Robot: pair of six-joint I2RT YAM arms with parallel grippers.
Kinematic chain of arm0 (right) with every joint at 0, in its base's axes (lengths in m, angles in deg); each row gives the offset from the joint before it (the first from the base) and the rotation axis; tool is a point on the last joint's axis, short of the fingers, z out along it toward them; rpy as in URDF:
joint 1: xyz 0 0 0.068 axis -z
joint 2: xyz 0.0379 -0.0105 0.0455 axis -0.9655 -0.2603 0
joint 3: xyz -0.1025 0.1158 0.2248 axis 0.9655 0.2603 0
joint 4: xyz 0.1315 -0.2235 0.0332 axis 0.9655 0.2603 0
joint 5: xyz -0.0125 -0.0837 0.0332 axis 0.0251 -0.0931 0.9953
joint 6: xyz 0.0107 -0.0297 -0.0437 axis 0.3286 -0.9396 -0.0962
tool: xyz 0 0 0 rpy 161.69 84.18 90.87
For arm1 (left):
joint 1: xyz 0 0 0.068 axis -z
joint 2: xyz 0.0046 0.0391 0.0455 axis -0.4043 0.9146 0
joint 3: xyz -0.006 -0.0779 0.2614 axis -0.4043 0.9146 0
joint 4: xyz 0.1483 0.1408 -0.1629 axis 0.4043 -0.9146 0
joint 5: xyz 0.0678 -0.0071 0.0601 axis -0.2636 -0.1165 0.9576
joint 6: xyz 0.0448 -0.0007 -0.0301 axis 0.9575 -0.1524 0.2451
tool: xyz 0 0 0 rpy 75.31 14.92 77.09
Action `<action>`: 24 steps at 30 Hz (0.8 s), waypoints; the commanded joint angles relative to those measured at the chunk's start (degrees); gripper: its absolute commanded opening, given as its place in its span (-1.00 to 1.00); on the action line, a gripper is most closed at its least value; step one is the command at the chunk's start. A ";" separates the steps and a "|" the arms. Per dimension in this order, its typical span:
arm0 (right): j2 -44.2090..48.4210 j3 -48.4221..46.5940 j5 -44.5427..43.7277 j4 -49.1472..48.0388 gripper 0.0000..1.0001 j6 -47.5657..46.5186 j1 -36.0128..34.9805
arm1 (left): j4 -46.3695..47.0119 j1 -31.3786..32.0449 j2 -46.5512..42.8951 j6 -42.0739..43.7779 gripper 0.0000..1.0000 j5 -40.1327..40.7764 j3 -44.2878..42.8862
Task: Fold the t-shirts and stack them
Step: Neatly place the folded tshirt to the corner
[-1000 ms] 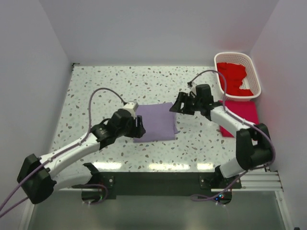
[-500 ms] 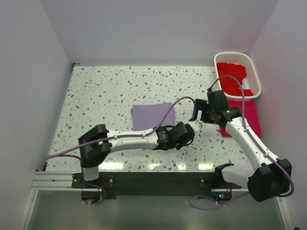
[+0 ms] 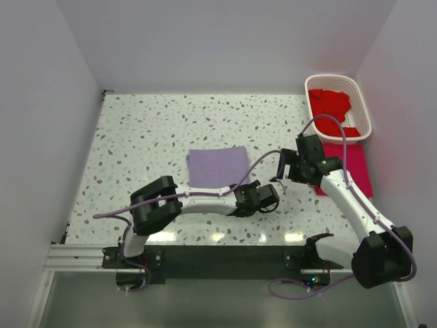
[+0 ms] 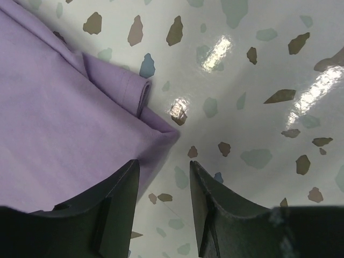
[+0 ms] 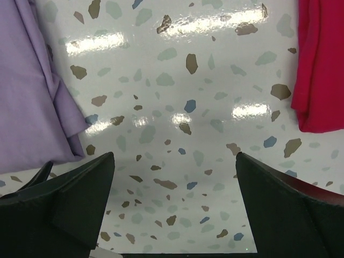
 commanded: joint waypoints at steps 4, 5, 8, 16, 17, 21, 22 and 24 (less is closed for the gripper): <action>-0.84 1.52 5.55 -4.13 0.97 1.23 -0.11 | 4.56 -1.14 2.02 0.19 -0.19 2.79 0.76; -1.02 1.87 6.77 -4.40 0.97 1.49 -0.11 | 5.17 -1.32 2.11 -0.07 -0.24 2.80 1.20; -1.29 3.01 8.62 -6.42 0.97 2.28 -0.11 | 7.36 -1.50 1.58 -0.34 -0.35 2.71 2.87; -2.86 5.30 14.07 -11.86 0.97 4.92 -0.02 | 10.62 -1.76 0.88 -1.48 -0.90 2.97 5.59; -3.04 5.91 14.69 -12.75 0.97 5.71 -0.11 | 11.23 -1.76 -0.17 -1.74 -1.00 3.06 6.03; -6.37 7.06 19.17 -17.67 0.97 8.00 -0.02 | 12.38 -2.12 -4.65 -2.62 -1.00 2.89 8.49; -7.34 6.80 20.48 -19.24 0.97 8.35 -0.02 | 11.69 -2.20 -5.44 -2.88 -1.00 2.71 8.59; -10.50 6.62 24.44 -21.44 0.96 9.75 0.06 | 10.81 -2.20 -7.38 -3.32 -1.00 2.62 8.41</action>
